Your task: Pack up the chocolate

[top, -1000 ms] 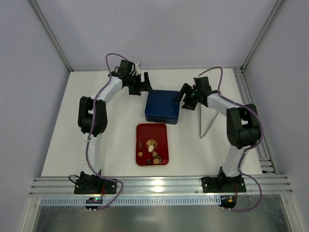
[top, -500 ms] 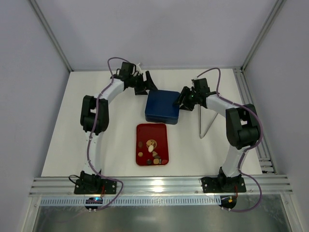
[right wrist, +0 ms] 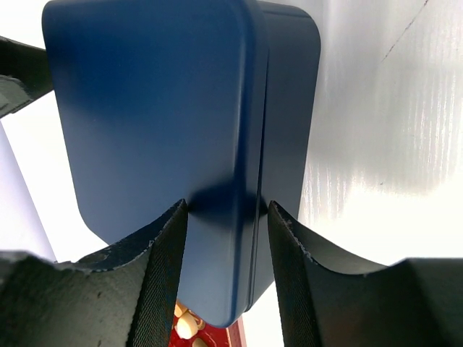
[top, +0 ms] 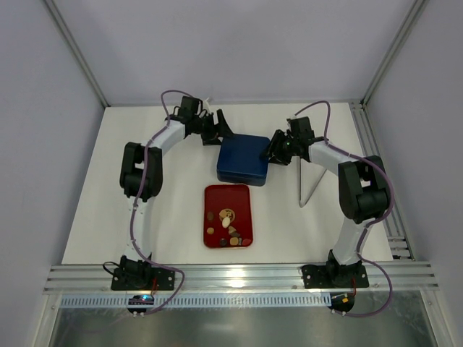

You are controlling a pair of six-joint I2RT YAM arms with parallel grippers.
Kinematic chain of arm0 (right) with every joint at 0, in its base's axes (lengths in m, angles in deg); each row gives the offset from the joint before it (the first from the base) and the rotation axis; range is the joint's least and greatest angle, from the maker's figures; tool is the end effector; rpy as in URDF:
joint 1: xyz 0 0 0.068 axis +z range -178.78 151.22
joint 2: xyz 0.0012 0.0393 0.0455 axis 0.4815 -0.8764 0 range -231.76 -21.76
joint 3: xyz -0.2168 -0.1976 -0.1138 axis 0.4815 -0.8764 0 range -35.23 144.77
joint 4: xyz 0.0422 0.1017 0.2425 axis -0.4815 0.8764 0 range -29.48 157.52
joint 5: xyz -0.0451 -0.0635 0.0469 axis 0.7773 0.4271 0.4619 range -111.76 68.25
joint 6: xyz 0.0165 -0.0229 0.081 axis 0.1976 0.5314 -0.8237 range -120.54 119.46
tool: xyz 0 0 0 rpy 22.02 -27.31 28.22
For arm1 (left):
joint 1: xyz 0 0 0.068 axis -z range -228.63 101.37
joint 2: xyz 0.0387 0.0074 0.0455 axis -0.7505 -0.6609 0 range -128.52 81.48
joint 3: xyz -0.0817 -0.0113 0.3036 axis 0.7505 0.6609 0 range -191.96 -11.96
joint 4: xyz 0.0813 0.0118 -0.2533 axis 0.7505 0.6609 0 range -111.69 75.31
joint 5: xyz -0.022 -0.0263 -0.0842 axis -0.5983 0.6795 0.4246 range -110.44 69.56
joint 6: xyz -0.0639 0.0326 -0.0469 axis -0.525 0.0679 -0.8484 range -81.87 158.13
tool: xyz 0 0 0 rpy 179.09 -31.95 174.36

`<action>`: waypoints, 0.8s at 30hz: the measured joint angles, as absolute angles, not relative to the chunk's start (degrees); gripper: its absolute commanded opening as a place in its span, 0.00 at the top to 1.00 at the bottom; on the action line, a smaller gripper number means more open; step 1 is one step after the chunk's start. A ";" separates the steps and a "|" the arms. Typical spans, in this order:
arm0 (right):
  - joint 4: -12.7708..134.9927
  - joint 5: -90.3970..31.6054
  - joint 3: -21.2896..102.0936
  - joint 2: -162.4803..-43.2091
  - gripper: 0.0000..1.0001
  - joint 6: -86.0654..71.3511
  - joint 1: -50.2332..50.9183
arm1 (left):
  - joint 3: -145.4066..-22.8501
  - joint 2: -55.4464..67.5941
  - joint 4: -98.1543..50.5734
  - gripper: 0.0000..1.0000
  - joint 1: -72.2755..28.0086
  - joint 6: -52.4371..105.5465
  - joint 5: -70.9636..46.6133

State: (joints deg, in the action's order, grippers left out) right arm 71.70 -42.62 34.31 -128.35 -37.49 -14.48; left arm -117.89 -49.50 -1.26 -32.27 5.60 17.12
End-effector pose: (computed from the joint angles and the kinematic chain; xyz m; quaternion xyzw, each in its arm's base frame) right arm 0.4196 0.1348 0.1971 0.1171 0.9136 0.3042 0.2429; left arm 0.5313 -0.2039 0.1982 -0.0025 0.8846 -0.4197 0.2032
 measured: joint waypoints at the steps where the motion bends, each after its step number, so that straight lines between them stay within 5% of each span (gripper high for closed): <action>1: 71.72 -42.44 34.31 -128.28 0.49 -37.34 -14.39 | -117.60 -49.50 -1.15 0.20 -32.27 5.71 17.04; 24: 73.01 -39.43 30.37 -125.16 0.21 -35.70 -9.93 | -103.90 -39.05 8.31 0.25 -31.35 11.00 7.79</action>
